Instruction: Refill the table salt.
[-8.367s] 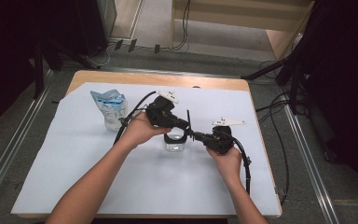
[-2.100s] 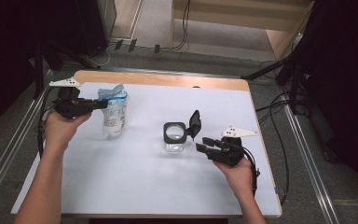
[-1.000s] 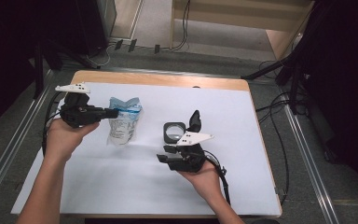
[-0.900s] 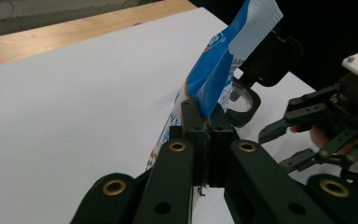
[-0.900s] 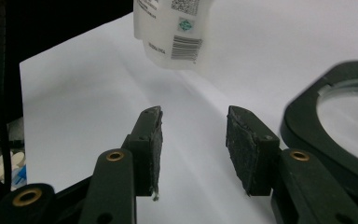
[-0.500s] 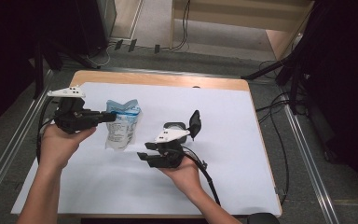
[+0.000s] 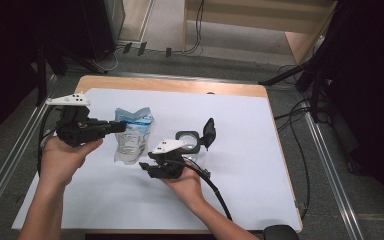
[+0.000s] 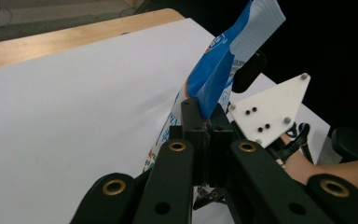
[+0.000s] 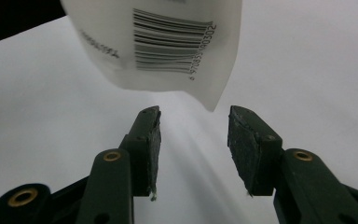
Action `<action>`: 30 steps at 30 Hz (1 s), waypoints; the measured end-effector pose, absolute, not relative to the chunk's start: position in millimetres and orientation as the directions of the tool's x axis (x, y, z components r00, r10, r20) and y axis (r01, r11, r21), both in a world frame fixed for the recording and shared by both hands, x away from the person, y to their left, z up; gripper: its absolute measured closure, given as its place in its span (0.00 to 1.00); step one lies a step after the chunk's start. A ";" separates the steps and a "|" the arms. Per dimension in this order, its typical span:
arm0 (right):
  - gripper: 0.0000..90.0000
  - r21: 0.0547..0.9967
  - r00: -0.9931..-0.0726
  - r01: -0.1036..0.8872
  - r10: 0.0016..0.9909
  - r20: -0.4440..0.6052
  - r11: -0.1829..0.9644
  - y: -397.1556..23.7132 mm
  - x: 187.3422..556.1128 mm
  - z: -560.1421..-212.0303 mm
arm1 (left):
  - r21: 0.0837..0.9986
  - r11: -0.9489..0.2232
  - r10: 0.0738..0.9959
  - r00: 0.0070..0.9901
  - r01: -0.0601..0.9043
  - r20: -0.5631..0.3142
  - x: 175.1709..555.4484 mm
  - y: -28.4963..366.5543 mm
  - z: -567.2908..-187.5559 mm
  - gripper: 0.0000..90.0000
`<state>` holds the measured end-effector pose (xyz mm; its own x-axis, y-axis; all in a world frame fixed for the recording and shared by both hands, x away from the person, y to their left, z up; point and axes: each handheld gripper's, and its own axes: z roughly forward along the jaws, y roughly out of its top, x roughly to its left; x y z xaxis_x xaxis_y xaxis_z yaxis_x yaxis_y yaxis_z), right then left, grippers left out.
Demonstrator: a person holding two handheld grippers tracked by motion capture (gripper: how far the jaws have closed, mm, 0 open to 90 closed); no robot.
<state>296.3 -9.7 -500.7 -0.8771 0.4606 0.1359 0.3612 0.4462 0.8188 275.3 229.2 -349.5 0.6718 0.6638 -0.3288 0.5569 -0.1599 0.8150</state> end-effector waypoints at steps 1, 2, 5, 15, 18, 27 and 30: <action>0.62 0.822 -0.875 0.360 0.465 0.133 0.441 -10.0 296.5 -501.0 | 0.816 -0.153 0.658 0.674 0.558 -0.337 275.0 228.0 -348.6 1.00; 0.62 0.826 -0.873 0.357 0.471 0.128 0.437 -10.3 296.8 -501.4 | 0.815 -0.150 0.652 0.676 0.560 -0.344 275.1 227.1 -348.0 1.00; 0.62 0.832 -0.868 0.353 0.481 0.121 0.428 -10.5 295.9 -502.1 | 0.807 -0.148 0.641 0.677 0.571 -0.361 275.6 222.8 -347.3 1.00; 0.63 0.853 -0.861 0.337 0.497 0.108 0.399 -8.7 292.6 -505.8 | 0.807 -0.181 0.621 0.702 0.562 -0.349 270.3 206.6 -336.4 1.00; 0.65 0.859 -0.856 0.335 0.506 0.105 0.388 -10.9 290.9 -507.1 | 0.802 -0.185 0.627 0.697 0.568 -0.349 274.0 203.7 -339.0 1.00; 0.67 0.849 -0.867 0.310 0.494 0.067 0.428 -14.9 282.8 -510.5 | 0.786 -0.232 0.627 0.706 0.573 -0.330 291.2 186.4 -352.5 1.00; 0.67 0.848 -0.870 0.312 0.487 0.074 0.429 -16.9 281.8 -510.3 | 0.790 -0.236 0.623 0.712 0.566 -0.323 295.6 179.9 -354.1 1.00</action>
